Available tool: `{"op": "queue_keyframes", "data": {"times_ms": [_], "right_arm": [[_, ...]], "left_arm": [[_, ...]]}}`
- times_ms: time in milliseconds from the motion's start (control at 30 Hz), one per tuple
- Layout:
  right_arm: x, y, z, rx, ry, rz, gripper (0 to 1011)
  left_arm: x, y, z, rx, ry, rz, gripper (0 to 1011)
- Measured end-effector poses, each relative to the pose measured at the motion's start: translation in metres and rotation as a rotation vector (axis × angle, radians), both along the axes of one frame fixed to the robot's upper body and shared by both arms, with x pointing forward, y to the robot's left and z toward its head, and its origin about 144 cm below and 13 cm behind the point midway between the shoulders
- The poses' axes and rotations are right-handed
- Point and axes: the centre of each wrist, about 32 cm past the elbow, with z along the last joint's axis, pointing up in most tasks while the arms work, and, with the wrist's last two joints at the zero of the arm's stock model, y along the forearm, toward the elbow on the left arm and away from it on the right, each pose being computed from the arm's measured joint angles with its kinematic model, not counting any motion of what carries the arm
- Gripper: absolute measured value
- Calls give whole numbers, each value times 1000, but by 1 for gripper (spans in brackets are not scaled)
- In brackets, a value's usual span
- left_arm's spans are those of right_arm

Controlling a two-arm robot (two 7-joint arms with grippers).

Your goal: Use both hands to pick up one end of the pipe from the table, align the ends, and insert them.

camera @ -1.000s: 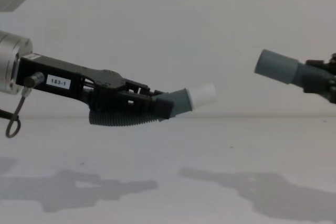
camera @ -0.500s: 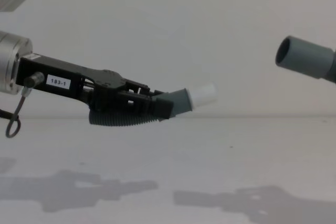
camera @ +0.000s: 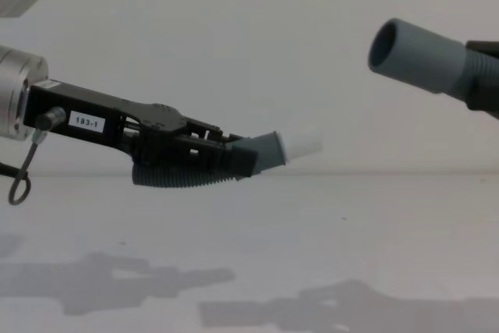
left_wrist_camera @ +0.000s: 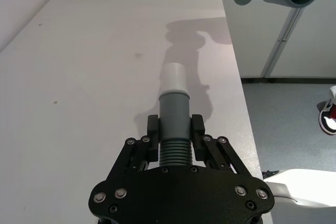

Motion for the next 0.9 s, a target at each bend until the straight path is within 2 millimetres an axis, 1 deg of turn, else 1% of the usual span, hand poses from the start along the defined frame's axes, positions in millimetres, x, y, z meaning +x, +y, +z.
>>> {"op": "queue_keyframes", "data": {"times_ms": [167,467,667,900], "right_arm": [[4,7,2,-9,-23,18,226],[13,19,9,-88,-84,14,226],[19,23,12,-121,-113,3,226],[24,22,15,-146,-142,-18,226]], "left_arm": [[0,0,0,0,0,0,327],[0,0,0,0,0,0,327],[0,0,0,0,0,0,327],[0,0,0,0,0,0,327]]}}
